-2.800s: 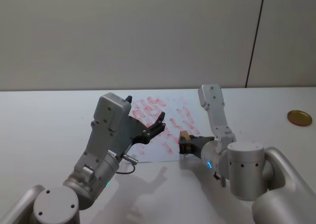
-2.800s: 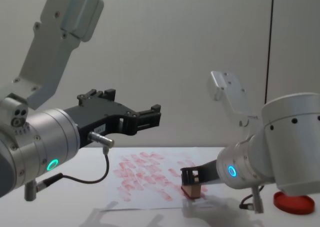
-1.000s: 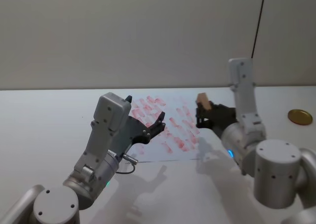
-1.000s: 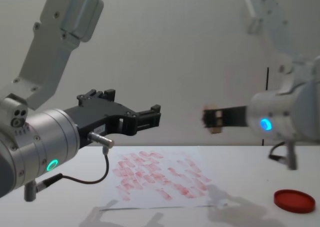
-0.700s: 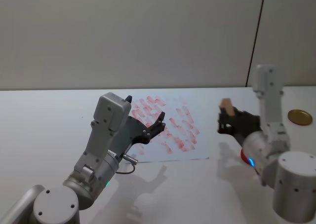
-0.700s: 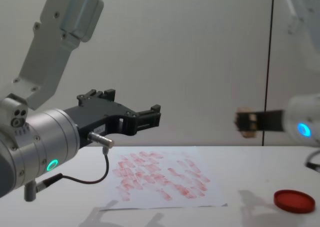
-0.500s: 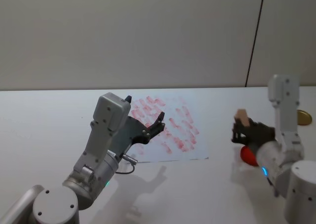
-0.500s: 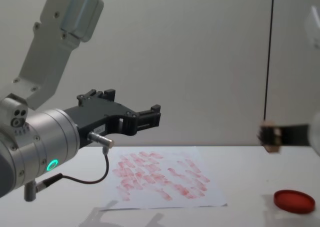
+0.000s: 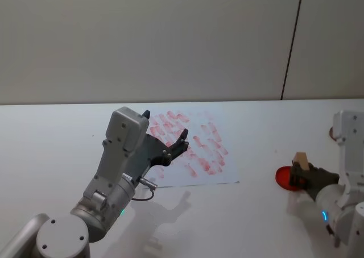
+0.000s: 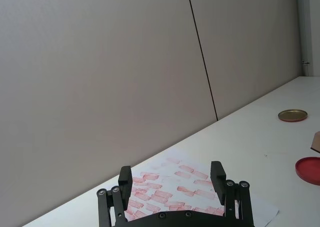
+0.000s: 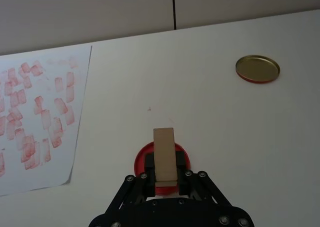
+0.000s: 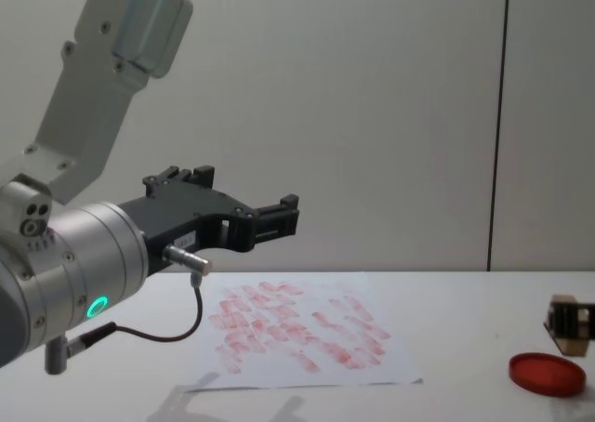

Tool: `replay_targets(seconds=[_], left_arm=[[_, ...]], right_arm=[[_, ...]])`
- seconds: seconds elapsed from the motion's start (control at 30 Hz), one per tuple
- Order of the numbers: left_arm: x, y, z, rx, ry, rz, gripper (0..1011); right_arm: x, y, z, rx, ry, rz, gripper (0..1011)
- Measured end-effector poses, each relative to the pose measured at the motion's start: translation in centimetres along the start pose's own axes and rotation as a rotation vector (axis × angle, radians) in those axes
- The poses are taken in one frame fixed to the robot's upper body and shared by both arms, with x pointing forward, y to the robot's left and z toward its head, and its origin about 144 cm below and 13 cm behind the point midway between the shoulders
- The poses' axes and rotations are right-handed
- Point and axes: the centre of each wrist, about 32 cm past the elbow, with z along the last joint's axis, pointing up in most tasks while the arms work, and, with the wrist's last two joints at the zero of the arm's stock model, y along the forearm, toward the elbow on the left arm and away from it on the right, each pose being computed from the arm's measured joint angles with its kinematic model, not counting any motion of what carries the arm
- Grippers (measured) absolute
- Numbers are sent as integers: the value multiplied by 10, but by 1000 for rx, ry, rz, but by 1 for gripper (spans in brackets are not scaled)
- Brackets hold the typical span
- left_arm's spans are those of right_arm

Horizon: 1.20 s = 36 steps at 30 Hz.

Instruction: Use the one hand to pick up the stamp and affix it onto the A4 paper.

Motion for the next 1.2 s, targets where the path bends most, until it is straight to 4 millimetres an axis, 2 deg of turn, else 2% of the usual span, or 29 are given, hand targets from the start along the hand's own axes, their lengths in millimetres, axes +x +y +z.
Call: replay_targets(seconds=[0.33, 0.5, 0.57, 0.67, 0.7, 0.87, 1.1, 1.2], left_arm=[[0, 0, 0, 0, 0, 0, 993], [0, 0, 0, 0, 0, 0, 993], [0, 0, 0, 0, 0, 0, 993], [0, 0, 0, 0, 0, 0, 993], [0, 0, 0, 0, 0, 0, 993], [0, 0, 0, 0, 0, 0, 993], [0, 0, 0, 0, 0, 0, 993], [0, 0, 0, 0, 0, 0, 993]], right_arm=[[5, 9, -5, -23, 13, 10, 229], [5, 14, -6, -24, 18, 28, 418], [5, 15, -6, -23, 18, 32, 449], [5, 17, -6, -20, 19, 40, 580], [5, 18, -6, -17, 18, 43, 580], [4, 18, -6, 3, 12, 50, 760], [2, 13, -4, 57, -3, 59, 949], [1, 8, -4, 91, -14, 63, 1000]])
